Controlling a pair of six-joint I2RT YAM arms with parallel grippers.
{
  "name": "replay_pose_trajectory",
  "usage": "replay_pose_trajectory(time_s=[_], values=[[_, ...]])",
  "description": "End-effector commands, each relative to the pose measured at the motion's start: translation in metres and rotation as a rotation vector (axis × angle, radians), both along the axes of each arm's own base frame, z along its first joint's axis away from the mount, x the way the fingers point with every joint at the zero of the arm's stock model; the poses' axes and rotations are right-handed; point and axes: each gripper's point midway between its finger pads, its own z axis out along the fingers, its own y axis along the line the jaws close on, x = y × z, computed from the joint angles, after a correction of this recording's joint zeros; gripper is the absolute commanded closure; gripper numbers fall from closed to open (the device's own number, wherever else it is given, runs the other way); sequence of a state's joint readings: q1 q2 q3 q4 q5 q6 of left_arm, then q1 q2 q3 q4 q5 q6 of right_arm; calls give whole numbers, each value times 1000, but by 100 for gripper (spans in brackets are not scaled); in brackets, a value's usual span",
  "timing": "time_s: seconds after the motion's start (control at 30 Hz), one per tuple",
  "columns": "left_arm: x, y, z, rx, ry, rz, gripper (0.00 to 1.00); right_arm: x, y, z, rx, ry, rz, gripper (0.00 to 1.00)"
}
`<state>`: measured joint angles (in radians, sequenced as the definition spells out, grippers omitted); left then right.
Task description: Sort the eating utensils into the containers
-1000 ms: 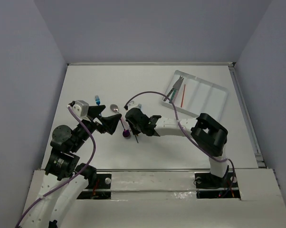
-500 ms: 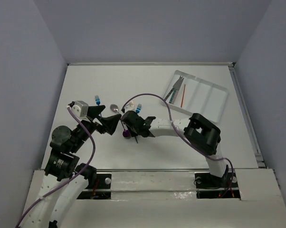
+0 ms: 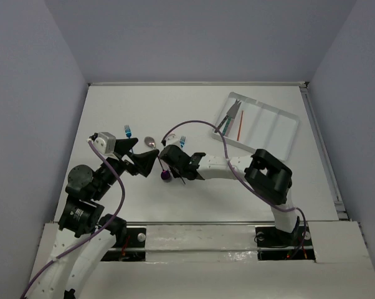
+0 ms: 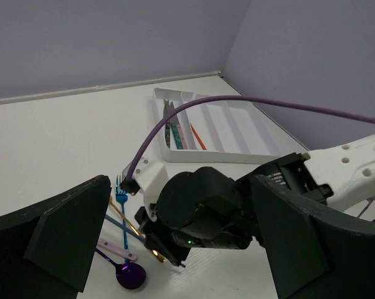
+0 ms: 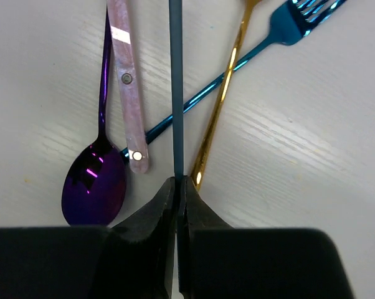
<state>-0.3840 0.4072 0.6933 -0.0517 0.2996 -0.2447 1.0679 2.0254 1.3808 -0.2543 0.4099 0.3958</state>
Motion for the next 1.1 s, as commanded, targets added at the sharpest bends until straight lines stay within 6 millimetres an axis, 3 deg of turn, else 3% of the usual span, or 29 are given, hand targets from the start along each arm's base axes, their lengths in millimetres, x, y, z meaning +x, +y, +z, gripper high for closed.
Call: replay_pose_trajectory(time_s=[0.0,0.1,0.13,0.17,0.2,0.23,0.27,0.37,0.4,0.5,0.6,0.7,0.83,0.93,1.07], values=[[-2,1,12,-13,-46,-3,1,21,-12,82,120,-173,-100,100],[-2,1,12,-13,-46,-3,1,48,-48,98,148,-216,-203,100],[-3,1,12,-14,-45,-5,1,57,-61,113,189,-230,-241,100],[-3,1,13,-15,-48,-6,1,82,-93,117,215,-233,-335,100],[-4,1,13,-15,-49,-8,1,96,-109,123,260,-251,-381,100],[-4,1,13,-15,-49,-8,1,102,-132,113,259,-243,-429,100],[-5,1,13,-16,-52,-8,1,125,-168,124,312,-266,-538,100],[-7,0,15,-19,-58,-15,1,145,-217,124,331,-297,-649,100],[-7,0,15,-19,-58,-15,1,161,-241,131,363,-318,-700,100],[-7,0,15,-20,-59,-14,1,181,-280,125,363,-311,-782,100],[-8,1,15,-19,-61,-14,1,195,-294,122,373,-291,-812,100],[-10,-1,16,-21,-64,-23,1,212,-306,105,376,-258,-849,100],[-9,-1,16,-20,-63,-20,1,222,-317,94,374,-238,-880,97],[-9,-1,16,-20,-61,-20,1,222,-328,82,358,-211,-901,88],[-9,-1,16,-20,-61,-21,1,225,-321,82,361,-196,-856,65]])
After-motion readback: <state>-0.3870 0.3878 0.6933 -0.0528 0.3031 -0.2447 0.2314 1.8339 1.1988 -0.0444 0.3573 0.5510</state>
